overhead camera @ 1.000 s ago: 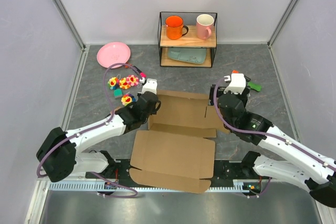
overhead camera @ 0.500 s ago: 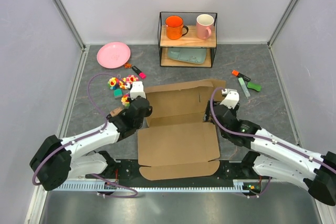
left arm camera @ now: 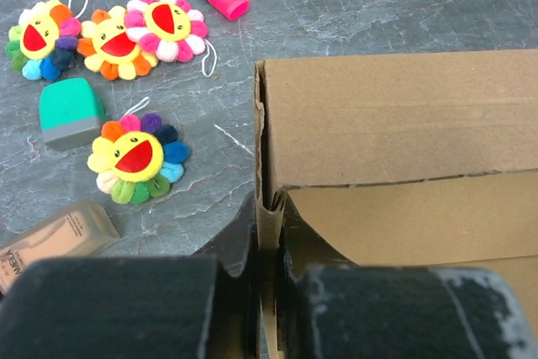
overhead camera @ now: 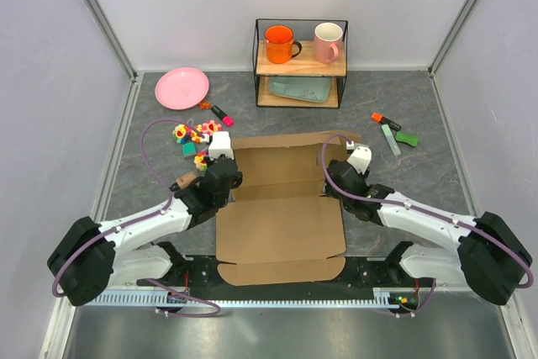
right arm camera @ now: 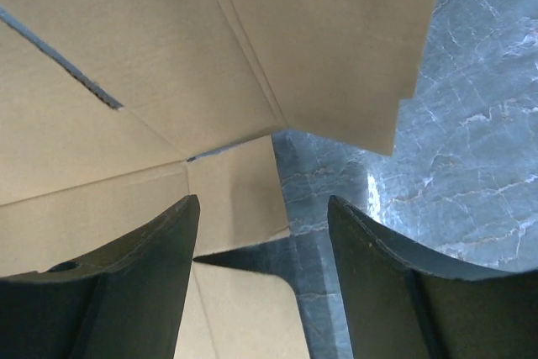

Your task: Fold the paper box

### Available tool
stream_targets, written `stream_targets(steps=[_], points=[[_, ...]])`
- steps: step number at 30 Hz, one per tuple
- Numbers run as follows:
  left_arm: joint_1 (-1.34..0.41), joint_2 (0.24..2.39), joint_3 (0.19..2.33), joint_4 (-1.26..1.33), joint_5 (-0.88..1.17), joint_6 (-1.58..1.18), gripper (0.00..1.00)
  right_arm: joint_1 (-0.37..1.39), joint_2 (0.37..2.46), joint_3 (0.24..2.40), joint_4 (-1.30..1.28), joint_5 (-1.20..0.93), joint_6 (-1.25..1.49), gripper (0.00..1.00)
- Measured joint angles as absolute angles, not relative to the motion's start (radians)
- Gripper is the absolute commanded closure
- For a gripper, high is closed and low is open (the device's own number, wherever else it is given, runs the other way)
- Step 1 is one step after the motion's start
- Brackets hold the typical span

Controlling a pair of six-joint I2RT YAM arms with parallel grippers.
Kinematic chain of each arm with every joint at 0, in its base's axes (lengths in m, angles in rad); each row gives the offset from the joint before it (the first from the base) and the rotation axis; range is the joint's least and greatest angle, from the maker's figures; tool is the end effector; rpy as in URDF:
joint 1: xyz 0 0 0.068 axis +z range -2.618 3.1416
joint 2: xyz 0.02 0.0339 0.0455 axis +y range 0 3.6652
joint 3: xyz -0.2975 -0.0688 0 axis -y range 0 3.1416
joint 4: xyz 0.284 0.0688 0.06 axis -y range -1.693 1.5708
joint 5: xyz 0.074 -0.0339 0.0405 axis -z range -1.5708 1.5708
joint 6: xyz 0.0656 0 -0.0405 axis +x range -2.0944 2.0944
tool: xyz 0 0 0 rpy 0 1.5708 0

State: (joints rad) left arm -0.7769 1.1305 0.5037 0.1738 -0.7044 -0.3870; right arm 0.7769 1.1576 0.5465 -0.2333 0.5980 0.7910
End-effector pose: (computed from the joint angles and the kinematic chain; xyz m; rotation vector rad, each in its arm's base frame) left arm 0.2222 -0.1589 0.2104 -0.0592 1.9105 -0.0684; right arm 0.2061 0.1508 0.1763 0.2762 2.2220 0.1114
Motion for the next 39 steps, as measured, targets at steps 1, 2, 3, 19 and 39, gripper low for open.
stream_targets(steps=[1, 2, 3, 19, 39], points=[[-0.779, 1.132, 0.504, 0.178, -0.704, -0.382, 0.98, 0.762, 1.171, 0.542, -0.215, 0.582, 0.789, 0.35], [-0.781, 1.134, 0.503, 0.181, -0.704, -0.377, 0.98, 0.751, 1.18, 0.538, -0.197, 0.57, 0.784, 0.4], [-0.781, 1.135, 0.503, 0.183, -0.704, -0.374, 0.98, 0.743, 1.187, 0.534, -0.184, 0.558, 0.782, 0.42], [-0.783, 1.151, 0.503, 0.213, -0.704, -0.338, 0.98, 0.718, 1.294, 0.513, -0.076, 0.441, 0.754, 0.45], [-0.795, 1.156, 0.504, 0.218, -0.711, -0.33, 0.98, 0.713, 1.204, 0.418, -0.044, 0.41, 0.728, 0.46]])
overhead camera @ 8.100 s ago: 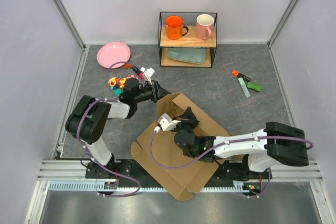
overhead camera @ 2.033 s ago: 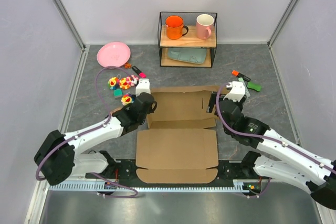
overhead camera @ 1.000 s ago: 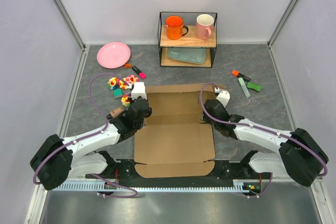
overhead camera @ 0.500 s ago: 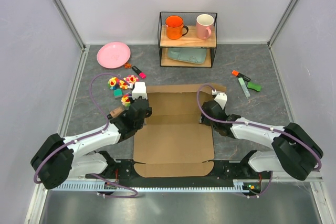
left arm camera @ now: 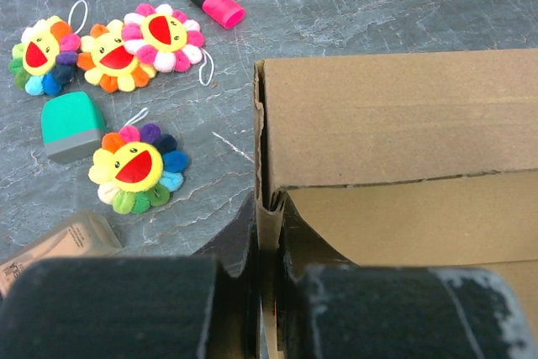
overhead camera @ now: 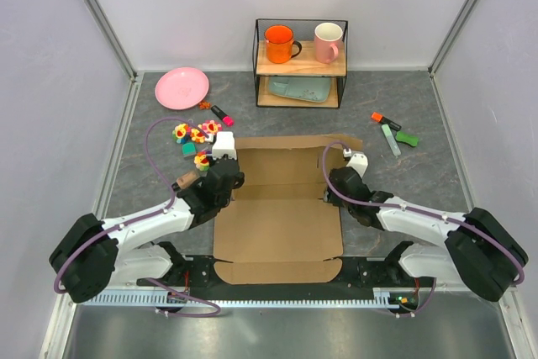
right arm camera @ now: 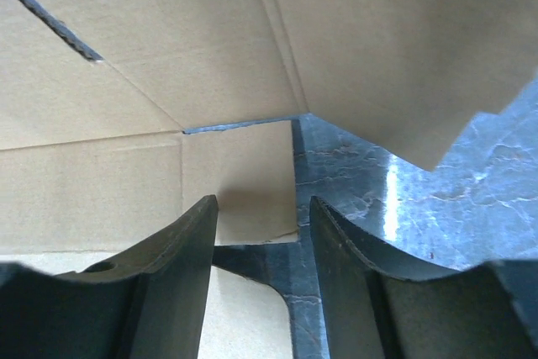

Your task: Fold the paper box

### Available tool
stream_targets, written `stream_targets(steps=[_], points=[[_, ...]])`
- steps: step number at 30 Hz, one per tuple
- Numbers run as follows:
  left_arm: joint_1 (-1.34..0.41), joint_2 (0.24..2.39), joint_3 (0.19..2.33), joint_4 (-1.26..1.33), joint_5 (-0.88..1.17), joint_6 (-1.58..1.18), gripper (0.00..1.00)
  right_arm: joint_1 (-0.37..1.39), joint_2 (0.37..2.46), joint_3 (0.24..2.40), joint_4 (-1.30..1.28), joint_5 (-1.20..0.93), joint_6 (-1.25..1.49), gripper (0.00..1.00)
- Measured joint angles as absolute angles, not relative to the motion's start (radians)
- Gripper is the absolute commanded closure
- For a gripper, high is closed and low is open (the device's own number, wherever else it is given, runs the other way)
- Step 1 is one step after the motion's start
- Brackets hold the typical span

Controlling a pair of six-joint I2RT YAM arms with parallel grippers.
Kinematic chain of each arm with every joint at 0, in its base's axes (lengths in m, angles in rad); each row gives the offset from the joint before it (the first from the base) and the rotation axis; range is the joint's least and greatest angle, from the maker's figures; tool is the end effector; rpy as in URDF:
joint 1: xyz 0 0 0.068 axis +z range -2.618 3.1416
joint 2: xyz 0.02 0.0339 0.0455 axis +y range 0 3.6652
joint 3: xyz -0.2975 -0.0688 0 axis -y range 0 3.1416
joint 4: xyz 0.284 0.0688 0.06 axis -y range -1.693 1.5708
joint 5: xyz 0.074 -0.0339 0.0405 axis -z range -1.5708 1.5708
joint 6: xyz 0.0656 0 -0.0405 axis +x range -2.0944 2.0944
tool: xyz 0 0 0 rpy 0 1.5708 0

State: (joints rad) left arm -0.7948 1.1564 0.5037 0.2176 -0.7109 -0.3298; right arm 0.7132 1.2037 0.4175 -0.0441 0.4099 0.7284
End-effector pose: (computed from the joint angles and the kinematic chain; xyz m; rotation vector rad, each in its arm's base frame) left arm 0.2228 -0.1659 0.2089 -0.0001 1.8962 -0.0481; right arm 0.2038 0.1417 0.1336 0.2047 2.3168 0.2318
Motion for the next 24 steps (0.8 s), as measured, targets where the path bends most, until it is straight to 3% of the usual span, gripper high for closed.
stream_targets(steps=[8, 13, 24], points=[[-0.807, 1.159, 0.504, 0.216, -0.732, -0.33, 0.98, 0.709, 1.21, 0.418, 0.005, 0.38, 0.691, 0.61], [-0.809, 1.163, 0.504, 0.216, -0.746, -0.33, 0.98, 0.708, 1.194, 0.418, 0.011, 0.375, 0.667, 0.77], [-0.823, 1.196, 0.524, 0.226, -0.754, -0.33, 0.98, 0.794, 1.229, 0.502, 0.064, 0.345, 0.581, 0.8]])
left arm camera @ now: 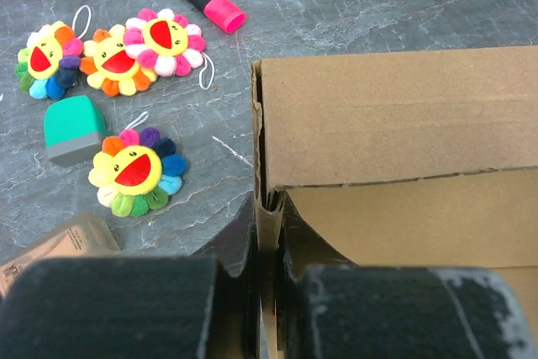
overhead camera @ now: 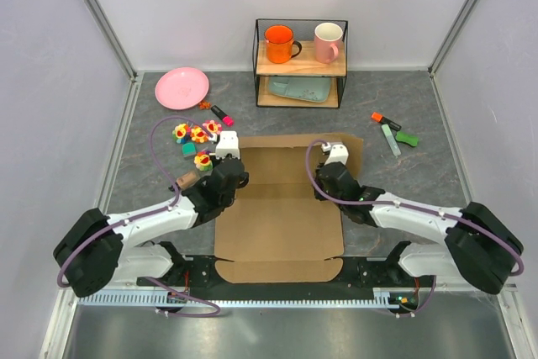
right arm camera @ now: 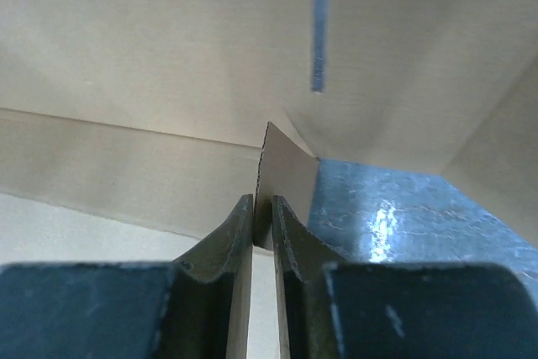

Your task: Fold the paper box

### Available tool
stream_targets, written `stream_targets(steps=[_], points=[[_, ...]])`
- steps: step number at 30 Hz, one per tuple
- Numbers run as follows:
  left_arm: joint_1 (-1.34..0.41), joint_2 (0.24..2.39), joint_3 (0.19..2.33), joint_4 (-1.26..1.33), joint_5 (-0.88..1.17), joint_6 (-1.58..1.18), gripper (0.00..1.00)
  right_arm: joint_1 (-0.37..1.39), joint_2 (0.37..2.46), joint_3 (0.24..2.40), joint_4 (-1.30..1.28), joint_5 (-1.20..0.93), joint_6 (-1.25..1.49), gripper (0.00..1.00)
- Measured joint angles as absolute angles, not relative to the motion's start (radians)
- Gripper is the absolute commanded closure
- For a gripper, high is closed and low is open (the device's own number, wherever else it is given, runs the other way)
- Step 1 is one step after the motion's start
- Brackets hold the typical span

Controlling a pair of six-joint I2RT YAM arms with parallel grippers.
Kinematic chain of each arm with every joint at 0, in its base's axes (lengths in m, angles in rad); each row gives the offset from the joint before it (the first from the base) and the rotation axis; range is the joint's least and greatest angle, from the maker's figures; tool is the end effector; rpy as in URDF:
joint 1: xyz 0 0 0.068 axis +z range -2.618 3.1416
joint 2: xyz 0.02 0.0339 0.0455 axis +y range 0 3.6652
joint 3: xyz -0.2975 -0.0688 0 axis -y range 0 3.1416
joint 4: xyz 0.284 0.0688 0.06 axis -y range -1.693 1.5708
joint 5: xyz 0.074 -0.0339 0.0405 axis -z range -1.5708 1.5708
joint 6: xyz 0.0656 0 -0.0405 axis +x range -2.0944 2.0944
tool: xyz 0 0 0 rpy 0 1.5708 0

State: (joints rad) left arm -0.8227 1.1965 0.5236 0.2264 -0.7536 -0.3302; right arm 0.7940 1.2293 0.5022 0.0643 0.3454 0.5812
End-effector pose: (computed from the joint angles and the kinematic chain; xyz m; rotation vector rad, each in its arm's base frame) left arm 0.2238 -0.1751 0.2077 0.0037 1.8912 -0.0213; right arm 0.2117 0.1837 0.1664 -0.0476 2.2145 0.3861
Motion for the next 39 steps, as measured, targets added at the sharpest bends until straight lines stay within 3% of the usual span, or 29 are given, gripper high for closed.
stream_targets(steps=[7, 16, 21, 24, 30, 39], points=[[-0.822, 1.209, 0.533, 0.226, -0.758, -0.33, 0.98, 0.886, 1.372, 0.58, 0.057, 0.404, 0.5, 0.74], [-0.823, 1.217, 0.536, 0.235, -0.755, -0.33, 0.98, 0.942, 1.41, 0.625, -0.031, 0.505, 0.473, 0.33], [-0.823, 1.217, 0.536, 0.235, -0.755, -0.33, 0.98, 0.942, 1.239, 0.677, -0.155, 0.587, 0.435, 0.21], [-0.823, 1.217, 0.536, 0.235, -0.755, -0.33, 0.98, 0.94, 1.137, 0.737, -0.178, 0.66, 0.395, 0.21], [-0.823, 1.215, 0.536, 0.233, -0.754, -0.33, 0.98, 0.87, 1.008, 0.763, -0.167, 0.804, 0.309, 0.3], [-0.823, 1.21, 0.543, 0.212, -0.724, -0.33, 0.98, 0.812, 1.043, 0.743, -0.109, 0.831, 0.201, 0.36]])
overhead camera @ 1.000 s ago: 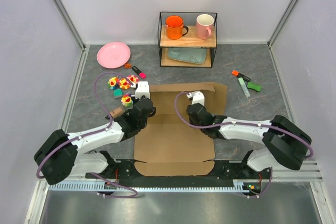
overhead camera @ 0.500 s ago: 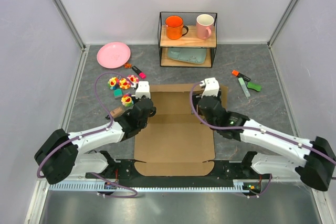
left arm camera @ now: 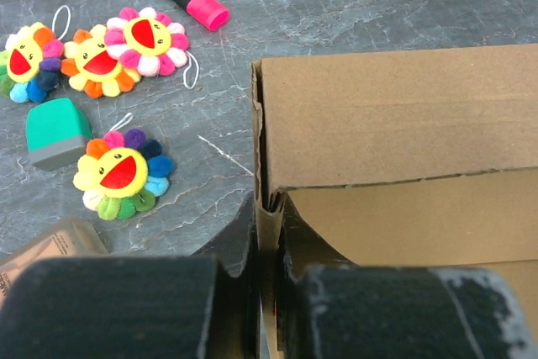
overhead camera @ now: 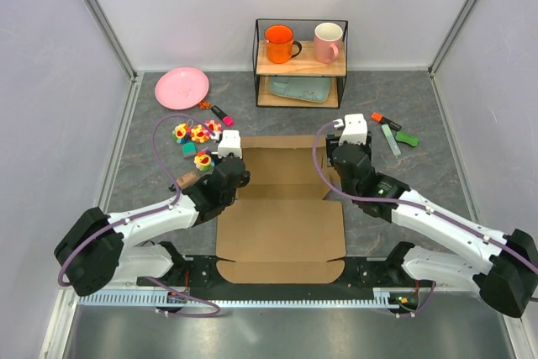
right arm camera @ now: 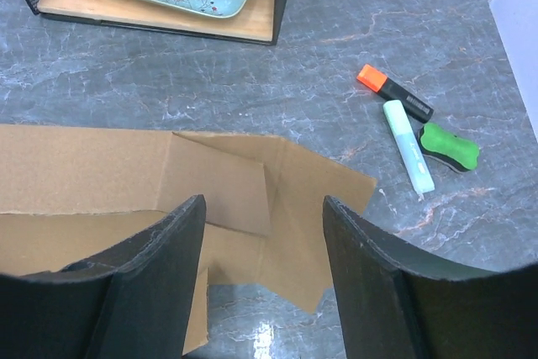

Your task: Fold the paper box

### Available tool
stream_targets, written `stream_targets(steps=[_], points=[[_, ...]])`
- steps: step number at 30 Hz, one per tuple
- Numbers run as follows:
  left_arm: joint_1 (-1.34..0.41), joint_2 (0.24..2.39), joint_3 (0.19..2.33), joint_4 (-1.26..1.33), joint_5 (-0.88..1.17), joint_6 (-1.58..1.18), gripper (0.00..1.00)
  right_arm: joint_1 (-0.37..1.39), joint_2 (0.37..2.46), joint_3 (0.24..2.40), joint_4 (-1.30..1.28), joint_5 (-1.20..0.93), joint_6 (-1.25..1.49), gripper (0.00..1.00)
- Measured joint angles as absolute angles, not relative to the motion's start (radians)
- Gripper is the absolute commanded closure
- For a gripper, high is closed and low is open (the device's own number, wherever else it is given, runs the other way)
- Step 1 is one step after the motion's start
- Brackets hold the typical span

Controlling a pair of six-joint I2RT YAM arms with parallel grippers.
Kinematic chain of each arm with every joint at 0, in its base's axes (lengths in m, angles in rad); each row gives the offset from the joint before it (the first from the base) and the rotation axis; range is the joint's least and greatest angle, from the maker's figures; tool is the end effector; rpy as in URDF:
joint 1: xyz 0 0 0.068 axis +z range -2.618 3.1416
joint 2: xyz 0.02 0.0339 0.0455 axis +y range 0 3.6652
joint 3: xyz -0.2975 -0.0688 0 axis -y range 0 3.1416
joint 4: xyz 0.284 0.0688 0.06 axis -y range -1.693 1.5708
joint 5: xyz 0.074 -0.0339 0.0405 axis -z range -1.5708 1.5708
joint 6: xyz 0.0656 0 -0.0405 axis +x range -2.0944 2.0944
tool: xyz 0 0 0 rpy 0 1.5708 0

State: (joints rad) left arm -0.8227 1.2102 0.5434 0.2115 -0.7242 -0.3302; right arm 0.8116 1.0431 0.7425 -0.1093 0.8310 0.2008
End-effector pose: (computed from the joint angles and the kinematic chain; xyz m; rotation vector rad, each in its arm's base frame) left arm 0.2263 -0.1800 0.2092 0.0271 1.9065 -0.0416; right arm 0.2194 0.1608 0.2966 -0.0438 1.8440 -0.1203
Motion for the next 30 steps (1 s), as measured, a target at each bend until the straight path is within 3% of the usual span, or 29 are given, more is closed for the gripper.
stream_targets(steps=[7, 15, 24, 30], points=[[-0.823, 1.209, 0.566, 0.167, -0.68, -0.323, 0.98, 0.802, 1.088, 0.741, -0.06, 0.78, 0.107, 0.37], [-0.822, 1.284, 0.672, 0.06, -0.599, -0.292, 0.98, 0.8, 1.047, 0.747, -0.068, 0.71, 0.059, 0.28], [-0.82, 1.33, 0.72, 0.034, -0.573, -0.279, 0.98, 0.8, 1.007, 0.747, -0.113, 0.666, 0.059, 0.37], [-0.82, 1.329, 0.72, 0.033, -0.573, -0.278, 0.98, 0.799, 1.05, 0.76, -0.204, 0.609, 0.064, 0.34]])
